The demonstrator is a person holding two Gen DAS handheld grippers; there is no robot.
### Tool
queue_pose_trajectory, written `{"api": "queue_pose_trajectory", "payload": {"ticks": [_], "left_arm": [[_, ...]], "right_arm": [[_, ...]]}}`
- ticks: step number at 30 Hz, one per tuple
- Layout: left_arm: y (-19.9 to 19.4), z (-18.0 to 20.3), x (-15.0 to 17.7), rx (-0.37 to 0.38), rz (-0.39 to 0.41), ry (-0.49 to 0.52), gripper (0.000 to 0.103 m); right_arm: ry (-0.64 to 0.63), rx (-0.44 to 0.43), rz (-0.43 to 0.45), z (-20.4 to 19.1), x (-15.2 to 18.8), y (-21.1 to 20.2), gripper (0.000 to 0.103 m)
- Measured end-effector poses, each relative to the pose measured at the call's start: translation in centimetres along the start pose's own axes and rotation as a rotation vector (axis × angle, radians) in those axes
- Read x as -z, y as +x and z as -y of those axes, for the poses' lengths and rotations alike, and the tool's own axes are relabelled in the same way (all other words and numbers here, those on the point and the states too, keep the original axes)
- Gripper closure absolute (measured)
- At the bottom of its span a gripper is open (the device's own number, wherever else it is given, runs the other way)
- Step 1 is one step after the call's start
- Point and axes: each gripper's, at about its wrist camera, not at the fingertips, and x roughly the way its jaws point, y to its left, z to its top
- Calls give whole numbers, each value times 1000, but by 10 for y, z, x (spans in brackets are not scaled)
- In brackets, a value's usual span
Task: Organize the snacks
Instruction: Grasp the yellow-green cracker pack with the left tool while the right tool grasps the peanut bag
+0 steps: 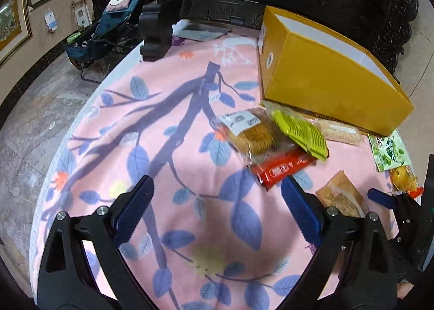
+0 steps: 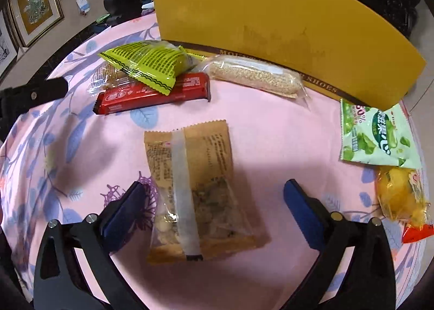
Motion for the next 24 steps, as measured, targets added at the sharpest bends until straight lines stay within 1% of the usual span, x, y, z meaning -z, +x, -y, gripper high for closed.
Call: {"api": "queue_pose_trajectory", "payload": {"ticks": [4,5,6,7,8,11,15,18,21,22,24], "left_arm": [[-5,5,2,19,10,5,7],[-7,8,0,21,15,13,7],[-8,10,0,22,17,19,7],[-8,13,-2,25,17,25,7],[-7,17,-6,33,16,32,7],[0,35,-16,53,7,64,7],[18,59,-29,78,-15,107,7],[36,71,-40,81,-26,102,7],[58,79,-49,73,-72,95,8],[63,82,-51,60,-74,91,12],[63,86,-52,47,-57,101,26]], "right_arm": [[9,6,22,2,4,-2,2],[8,4,31,2,8,-8,12],[-1,-5,41,-2,10,-14,37],[-7,3,41,-3,10,-18,50],[-7,1,33,-2,11,-18,56],[5,-26,27,6,17,-21,56],[-2,-37,26,12,24,-25,55],[-4,-47,28,15,27,-27,55],[2,-58,30,17,29,-28,55],[4,-62,30,18,29,-29,55],[12,-76,31,21,29,-29,55]]}}
